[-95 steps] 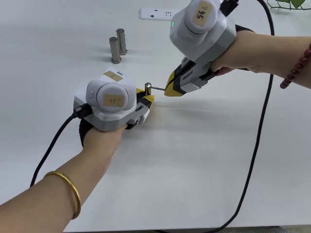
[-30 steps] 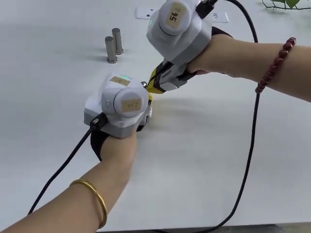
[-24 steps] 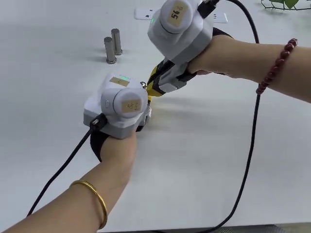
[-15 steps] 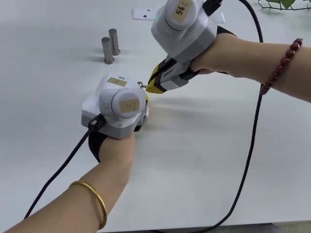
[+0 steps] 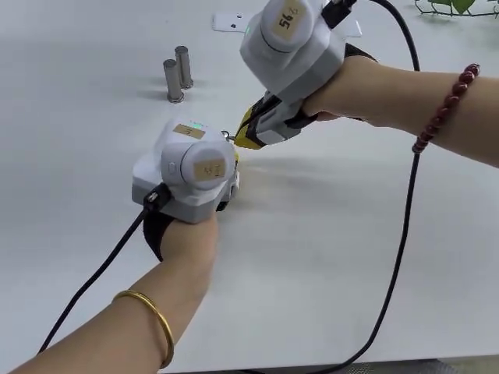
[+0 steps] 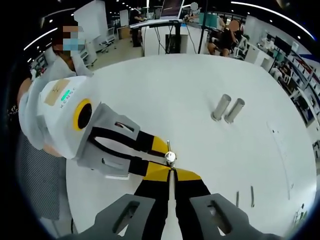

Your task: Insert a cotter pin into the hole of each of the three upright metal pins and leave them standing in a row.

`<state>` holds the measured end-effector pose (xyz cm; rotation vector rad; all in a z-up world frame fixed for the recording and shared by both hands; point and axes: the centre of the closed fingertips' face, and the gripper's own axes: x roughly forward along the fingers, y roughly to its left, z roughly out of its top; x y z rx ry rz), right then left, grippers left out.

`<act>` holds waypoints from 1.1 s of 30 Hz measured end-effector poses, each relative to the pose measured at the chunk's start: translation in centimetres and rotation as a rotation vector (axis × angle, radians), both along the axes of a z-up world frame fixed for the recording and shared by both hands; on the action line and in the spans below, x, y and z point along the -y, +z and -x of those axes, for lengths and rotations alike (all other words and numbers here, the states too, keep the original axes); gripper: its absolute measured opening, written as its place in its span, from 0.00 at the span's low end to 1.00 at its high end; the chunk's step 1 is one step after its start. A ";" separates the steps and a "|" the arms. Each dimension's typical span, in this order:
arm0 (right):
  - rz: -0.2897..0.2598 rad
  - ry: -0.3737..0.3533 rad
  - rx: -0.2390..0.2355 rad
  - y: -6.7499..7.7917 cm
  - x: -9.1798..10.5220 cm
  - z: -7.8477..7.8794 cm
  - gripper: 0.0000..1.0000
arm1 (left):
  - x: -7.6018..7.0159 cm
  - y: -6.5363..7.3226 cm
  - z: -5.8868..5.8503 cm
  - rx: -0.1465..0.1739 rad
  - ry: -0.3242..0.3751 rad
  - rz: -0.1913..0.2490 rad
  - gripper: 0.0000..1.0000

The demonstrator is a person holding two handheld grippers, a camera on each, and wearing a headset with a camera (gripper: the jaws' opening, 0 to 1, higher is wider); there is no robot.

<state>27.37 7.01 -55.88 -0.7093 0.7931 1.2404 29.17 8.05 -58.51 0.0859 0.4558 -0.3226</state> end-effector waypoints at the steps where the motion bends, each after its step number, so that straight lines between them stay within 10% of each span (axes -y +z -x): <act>1: -0.001 0.002 0.000 0.0 0.0 0.0 0.00 | 0.0 0.0 0.0 0.000 -0.002 -0.003 0.06; 21: -0.038 -0.044 -0.018 0.0 0.2 -0.1 0.06 | 0.0 0.1 0.1 0.004 0.006 -0.007 0.06; 33: -0.143 -0.222 -0.052 0.7 2.5 -0.1 0.19 | -0.7 0.5 -0.6 0.027 0.024 -0.017 0.06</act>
